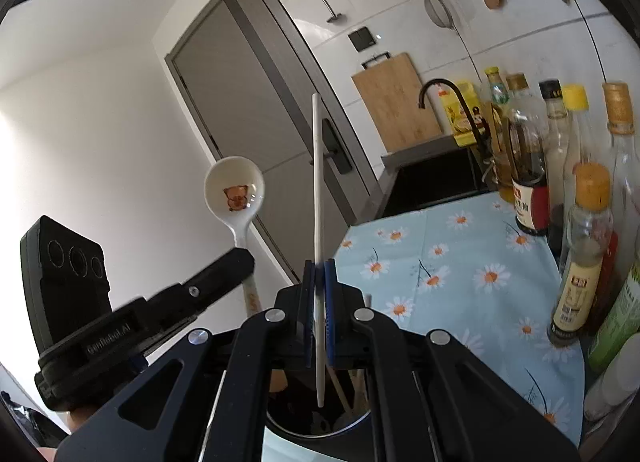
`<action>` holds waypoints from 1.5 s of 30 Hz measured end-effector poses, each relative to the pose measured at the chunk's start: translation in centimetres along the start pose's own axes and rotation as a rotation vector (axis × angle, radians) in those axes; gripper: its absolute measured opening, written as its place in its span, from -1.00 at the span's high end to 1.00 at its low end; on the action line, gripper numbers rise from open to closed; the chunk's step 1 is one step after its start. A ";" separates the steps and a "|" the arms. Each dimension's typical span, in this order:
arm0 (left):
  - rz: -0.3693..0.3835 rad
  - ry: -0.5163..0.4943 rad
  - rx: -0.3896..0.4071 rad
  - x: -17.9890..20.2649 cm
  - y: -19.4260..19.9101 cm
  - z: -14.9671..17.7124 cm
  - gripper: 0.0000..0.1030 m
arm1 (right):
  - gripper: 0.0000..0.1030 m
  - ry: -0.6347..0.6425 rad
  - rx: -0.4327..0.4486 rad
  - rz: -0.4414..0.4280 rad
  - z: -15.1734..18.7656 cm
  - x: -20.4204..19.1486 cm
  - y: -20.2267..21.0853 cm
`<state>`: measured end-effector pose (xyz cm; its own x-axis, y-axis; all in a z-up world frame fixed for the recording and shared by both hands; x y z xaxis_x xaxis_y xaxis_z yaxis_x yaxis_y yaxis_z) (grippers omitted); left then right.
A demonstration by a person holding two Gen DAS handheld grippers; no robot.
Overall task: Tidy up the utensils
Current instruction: 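Lift the white spoon and chopstick and carry both over the black holder, then lower the spoon and chopstick into the holder and open both grippers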
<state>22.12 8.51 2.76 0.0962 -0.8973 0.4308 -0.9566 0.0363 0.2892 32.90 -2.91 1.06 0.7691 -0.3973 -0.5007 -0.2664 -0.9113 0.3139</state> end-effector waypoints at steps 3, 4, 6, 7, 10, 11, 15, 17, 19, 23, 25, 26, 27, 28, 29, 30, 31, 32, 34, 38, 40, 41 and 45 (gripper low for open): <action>-0.012 -0.013 -0.020 -0.4 -0.6 1.1 0.93 | 0.89 -0.001 -0.017 0.022 0.9 0.4 -0.6; -0.016 -0.020 -0.024 -0.4 -0.7 1.5 0.93 | 0.89 -0.001 -0.020 0.023 1.0 0.5 -0.7; -0.023 -0.027 -0.034 -0.5 -0.9 1.9 0.93 | 0.89 0.001 -0.026 0.031 1.3 0.8 -1.0; -0.031 -0.029 -0.039 -0.6 -1.0 2.1 0.93 | 0.89 0.000 -0.029 0.031 1.4 0.9 -1.0; -0.038 -0.022 -0.054 -0.8 -1.2 2.7 0.93 | 0.89 -0.005 -0.035 0.037 1.6 1.1 -1.0; -0.040 -0.019 -0.062 -0.9 -1.2 2.9 0.93 | 0.89 -0.007 -0.039 0.036 1.7 1.1 -1.0; -0.042 -0.031 -0.087 -0.8 -1.1 3.4 0.89 | 0.77 -0.022 -0.069 0.026 2.3 1.4 -0.9; -0.050 -0.031 -0.089 -0.8 -0.8 3.4 0.39 | 0.45 -0.048 -0.071 0.032 2.5 1.6 -0.5; -0.054 -0.020 -0.085 -0.9 -0.3 3.4 0.36 | 0.45 -0.065 -0.055 0.027 2.3 1.7 0.2; -0.064 -0.027 -0.075 -0.9 0.7 3.1 0.36 | 0.45 -0.050 -0.037 0.026 1.8 0.9 1.9; -0.066 -0.034 -0.070 -0.7 1.4 2.9 0.36 | 0.45 -0.033 -0.030 0.024 1.7 0.4 2.7; -0.066 -0.040 -0.067 -0.6 1.7 2.8 0.36 | 0.45 -0.028 -0.030 0.020 1.6 0.1 3.1; -0.068 -0.048 -0.064 -0.4 2.2 2.7 0.36 | 0.45 -0.020 -0.027 0.016 1.5 -0.3 3.6; -0.069 -0.053 -0.061 -0.2 2.5 2.7 0.36 | 0.45 -0.014 -0.026 0.014 1.5 -0.6 4.0; -0.068 -0.056 -0.059 0.0 2.8 2.6 0.36 | 0.45 -0.011 -0.025 0.009 1.5 -0.8 4.3; -0.066 -0.060 -0.056 0.1 3.2 2.5 0.36 | 0.45 -0.008 -0.026 -0.010 1.5 -1.2 4.8; -0.065 -0.067 -0.054 0.4 3.6 2.5 0.36 | 0.45 -0.006 -0.026 -0.023 1.5 -1.5 5.2; -0.066 -0.073 -0.053 0.5 3.8 2.4 0.36 | 0.45 0.001 -0.027 -0.037 1.5 -1.9 5.6; -0.066 -0.082 -0.052 0.9 4.6 2.3 0.36 | 0.45 0.017 -0.026 -0.052 1.6 -2.7 6.4; -0.070 -0.107 -0.064 1.5 6.1 2.1 0.36 | 0.45 0.070 -0.041 -0.056 1.9 -4.4 7.6; -0.077 -0.120 -0.076 1.5 6.9 2.1 0.36 | 0.45 0.097 -0.056 -0.055 2.2 -5.3 8.3; -0.078 -0.127 -0.081 1.5 7.4 2.1 0.36 | 0.45 0.106 -0.067 -0.063 2.5 -5.6 8.5; -0.092 -0.146 -0.106 1.3 8.9 2.5 0.36 | 0.45 0.153 -0.133 -0.086 3.9 -7.5 9.3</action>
<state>13.06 6.61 3.75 0.1336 -0.9530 0.2719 -0.9104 -0.0096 0.4137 22.40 -8.83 4.58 0.8675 -0.2885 -0.4052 -0.1250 -0.9150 0.3837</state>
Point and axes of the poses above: each gripper's, at about its wrist camera, not at the fingertips, and y roughly against the way its jaws point, x to its right, z to its underside, the point moved 5 cm from there along -y, roughly the way its jaws point, and after that the axes turned 1 degree about -x, right-handed, at the moved point
